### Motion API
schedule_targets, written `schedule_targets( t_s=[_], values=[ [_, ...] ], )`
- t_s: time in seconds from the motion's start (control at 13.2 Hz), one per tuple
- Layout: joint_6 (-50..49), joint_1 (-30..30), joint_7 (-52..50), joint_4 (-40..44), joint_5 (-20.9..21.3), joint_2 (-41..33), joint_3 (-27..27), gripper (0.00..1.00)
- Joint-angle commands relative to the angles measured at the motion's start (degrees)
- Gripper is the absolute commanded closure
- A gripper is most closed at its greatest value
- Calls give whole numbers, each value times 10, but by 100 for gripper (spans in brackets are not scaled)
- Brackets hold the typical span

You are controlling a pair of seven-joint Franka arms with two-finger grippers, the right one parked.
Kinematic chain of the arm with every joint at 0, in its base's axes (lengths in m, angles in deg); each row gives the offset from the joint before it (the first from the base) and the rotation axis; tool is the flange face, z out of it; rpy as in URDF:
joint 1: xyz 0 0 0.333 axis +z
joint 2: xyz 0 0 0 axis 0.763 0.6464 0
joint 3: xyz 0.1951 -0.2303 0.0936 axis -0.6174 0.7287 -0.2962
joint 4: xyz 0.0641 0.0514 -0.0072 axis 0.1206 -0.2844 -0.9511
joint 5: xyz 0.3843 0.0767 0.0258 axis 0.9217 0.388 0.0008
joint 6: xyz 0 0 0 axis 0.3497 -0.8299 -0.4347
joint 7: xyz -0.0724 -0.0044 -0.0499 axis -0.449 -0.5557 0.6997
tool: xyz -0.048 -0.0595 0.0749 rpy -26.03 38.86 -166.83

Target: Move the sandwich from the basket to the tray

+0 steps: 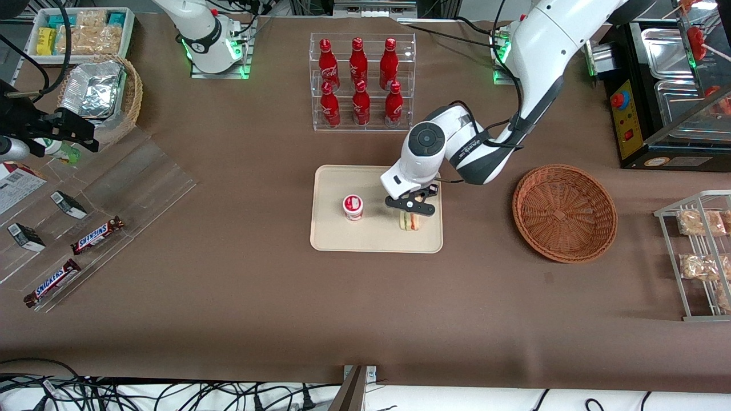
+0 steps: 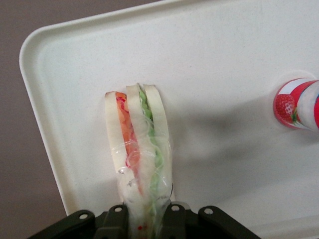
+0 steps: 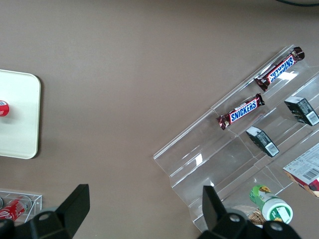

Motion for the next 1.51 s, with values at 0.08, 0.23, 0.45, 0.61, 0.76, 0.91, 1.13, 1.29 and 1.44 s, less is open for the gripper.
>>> schedule_targets(
  t_s=[0.08,0.23,0.45,0.61,0.76,0.91,1.13,1.29,1.44],
  values=[
    [-4,2,-20,5,16,2,-1,51],
    [-6,1,-56,5,16,-2,-1,0],
    [-21,7,-61,11,16,-18,1,0],
    [-28,9,-63,13,15,-35,2,0],
    [-30,22,-64,13,6,-61,3,0],
    [-40,37,-65,15,-11,-92,3,0],
    [-137,54,-76,83,-25,-117,3,0],
    [-207,69,-79,135,-25,-129,3,0],
    [-238,101,-71,144,-36,-160,6,0]
  ],
)
